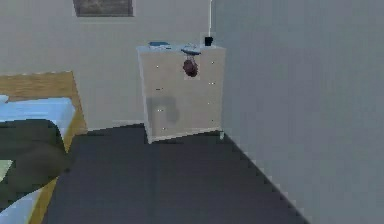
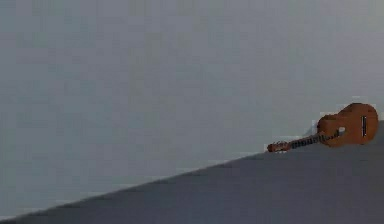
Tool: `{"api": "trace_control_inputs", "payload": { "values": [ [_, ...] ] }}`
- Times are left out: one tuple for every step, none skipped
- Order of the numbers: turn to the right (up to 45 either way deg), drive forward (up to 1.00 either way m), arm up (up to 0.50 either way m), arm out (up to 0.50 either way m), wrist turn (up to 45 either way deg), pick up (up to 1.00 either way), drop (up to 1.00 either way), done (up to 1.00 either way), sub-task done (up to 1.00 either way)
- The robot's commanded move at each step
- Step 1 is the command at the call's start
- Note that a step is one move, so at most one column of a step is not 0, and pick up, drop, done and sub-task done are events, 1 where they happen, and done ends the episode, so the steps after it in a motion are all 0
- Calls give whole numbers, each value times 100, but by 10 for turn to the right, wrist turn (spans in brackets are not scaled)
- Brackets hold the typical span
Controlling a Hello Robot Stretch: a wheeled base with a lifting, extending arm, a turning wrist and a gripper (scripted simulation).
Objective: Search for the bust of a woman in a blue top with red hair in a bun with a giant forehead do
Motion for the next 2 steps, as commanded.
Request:
{"api": "trace_control_inputs", "payload": {
  "values": [
    [0,15,0,0,0,0,0,0,0],
    [-180,0,0,0,0,0,0,0,0]
  ]
}}
